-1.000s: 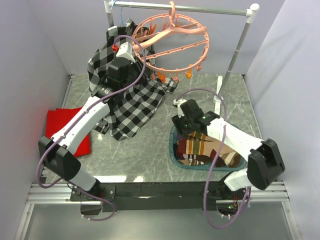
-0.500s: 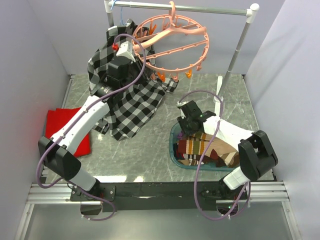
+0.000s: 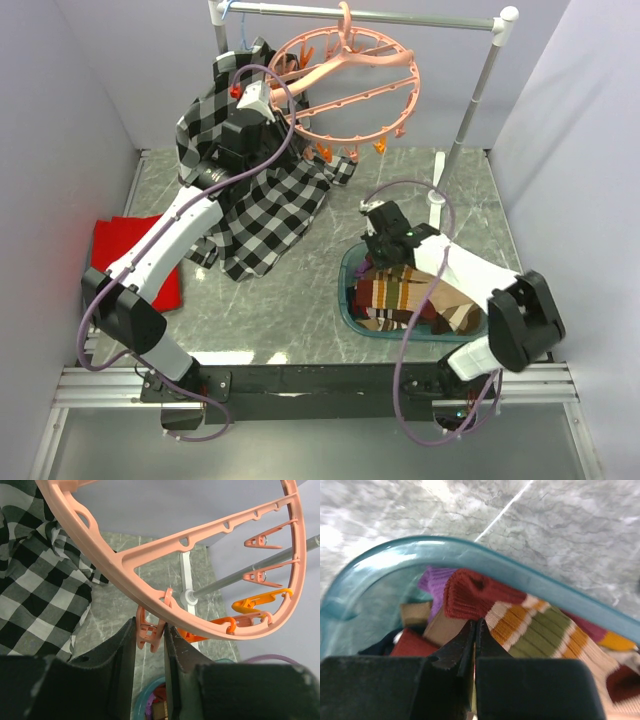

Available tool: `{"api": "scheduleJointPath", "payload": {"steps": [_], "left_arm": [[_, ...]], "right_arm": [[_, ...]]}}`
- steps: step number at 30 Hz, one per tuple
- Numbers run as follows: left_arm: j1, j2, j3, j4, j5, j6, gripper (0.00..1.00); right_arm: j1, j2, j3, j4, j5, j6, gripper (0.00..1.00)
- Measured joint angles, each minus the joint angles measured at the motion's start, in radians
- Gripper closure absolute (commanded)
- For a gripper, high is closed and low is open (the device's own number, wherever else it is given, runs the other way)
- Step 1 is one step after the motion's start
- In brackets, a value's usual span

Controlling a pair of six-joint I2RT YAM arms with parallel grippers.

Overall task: Clip the socks to the hanger
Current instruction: Pick up the sock from the bin.

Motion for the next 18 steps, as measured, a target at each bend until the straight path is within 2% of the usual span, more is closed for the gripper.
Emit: {"api": "scheduleJointPath", "payload": {"steps": [11,18], "left_arm": [[-0.002,0.000,0.000,-0.004,0.001,0.000,0.95],[-0.003,0.000,0.000,-0.004,0.001,-0.004,0.96]], "right_arm": [[0.000,-0.369,0.000,-0.021,-0.078,0.051,1.00],[0.002,-0.541,0.000,0.076,-0.167,0.077,1.00]]}}
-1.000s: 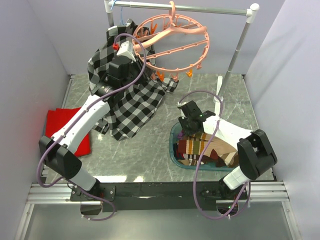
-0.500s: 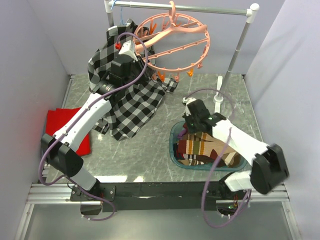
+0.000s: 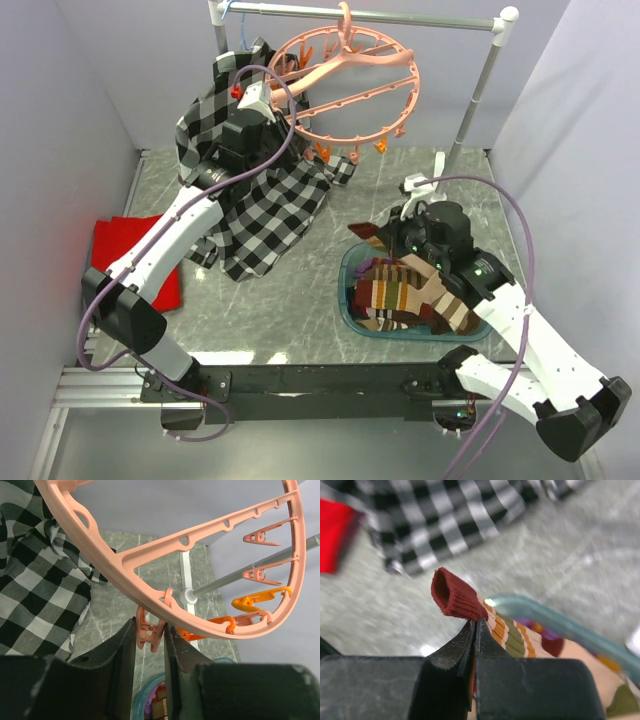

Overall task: Clip the socks to the hanger
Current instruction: Pick up the sock from the bin, then clamp the sock onto the hanger.

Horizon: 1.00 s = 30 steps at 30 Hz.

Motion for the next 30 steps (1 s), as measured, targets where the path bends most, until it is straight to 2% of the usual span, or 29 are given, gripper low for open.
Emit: {"api": "scheduleJointPath", "payload": {"steps": [12,30], "left_arm": [[-0.006,0.007,0.013,-0.008,0.003,-0.005,0.97],[-0.020,0.020,0.037,-0.025,-0.021,-0.073,0.99]], "right_arm": [[0.005,0.010,0.011,0.297,-0.036,0.096,1.00],[0.018,0.255,0.060,0.548,0.005,0.255,1.00]]}}
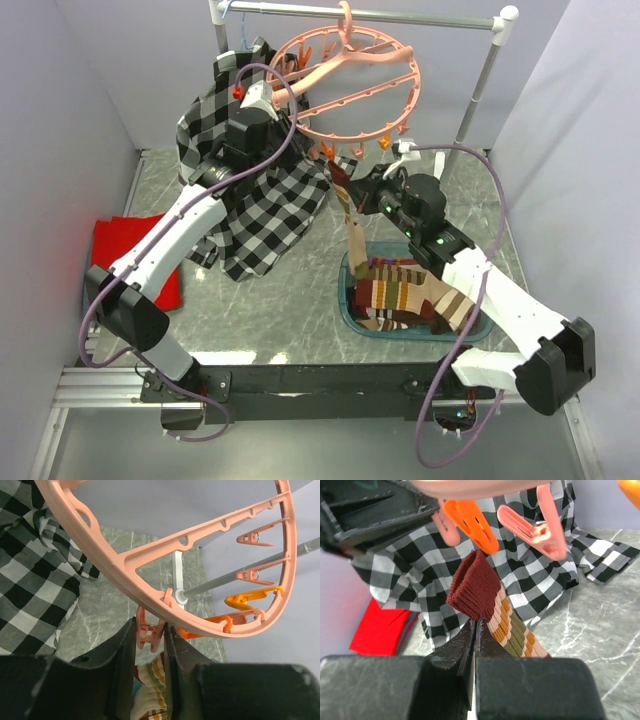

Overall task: Clip the socks to the hanger
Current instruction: Clamp the sock onto the hanger.

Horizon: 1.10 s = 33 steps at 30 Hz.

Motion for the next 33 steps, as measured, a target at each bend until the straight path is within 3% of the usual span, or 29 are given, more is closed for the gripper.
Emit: {"api": "scheduleJointPath", "payload": {"steps": [7,33], "left_arm": [[-0.006,0.012,0.000,0.005,-0.003,-0.030,0.99],[-0.021,0.039,0.002,0.026,-0.007,-0.036,0.99]], "right_arm": [[0.013,0.077,0.030,0.044,0.024,0.024,1.00],[0.036,0.124,0.053,0.065,0.051,0.024,1.00]]}}
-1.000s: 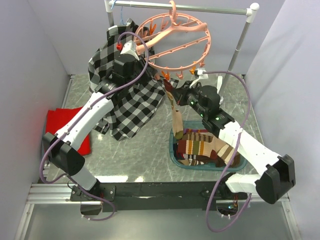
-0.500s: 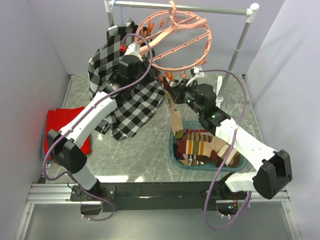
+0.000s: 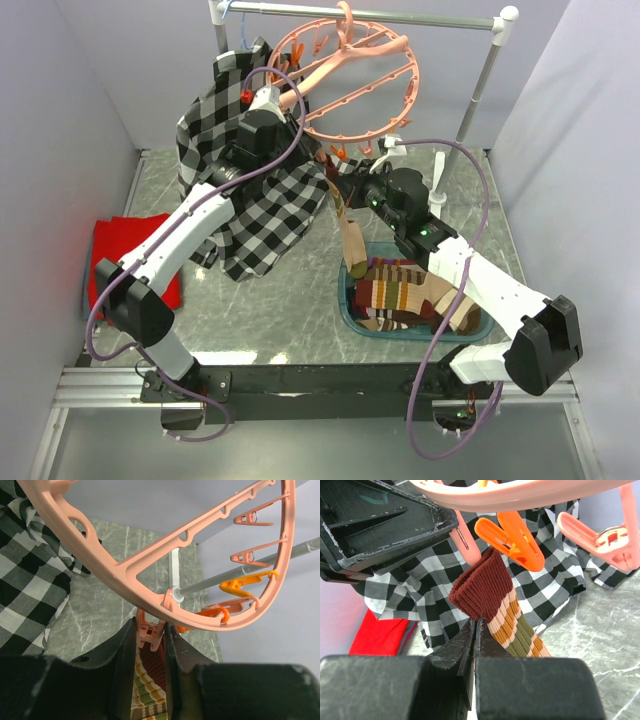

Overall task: Clip the socks to the hanger
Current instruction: Clamp the sock onto the hanger.

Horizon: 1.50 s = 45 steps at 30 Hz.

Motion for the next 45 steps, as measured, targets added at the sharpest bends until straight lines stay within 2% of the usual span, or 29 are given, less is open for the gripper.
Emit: {"api": "scheduleJointPath", "payload": {"steps": [45], "left_arm": [[-0.005,0.007,0.041,-0.055,-0.025,0.026,0.99]], "right_arm": [[0.012,0.017,0.000,0.050,0.074,-0.007,1.00]]}}
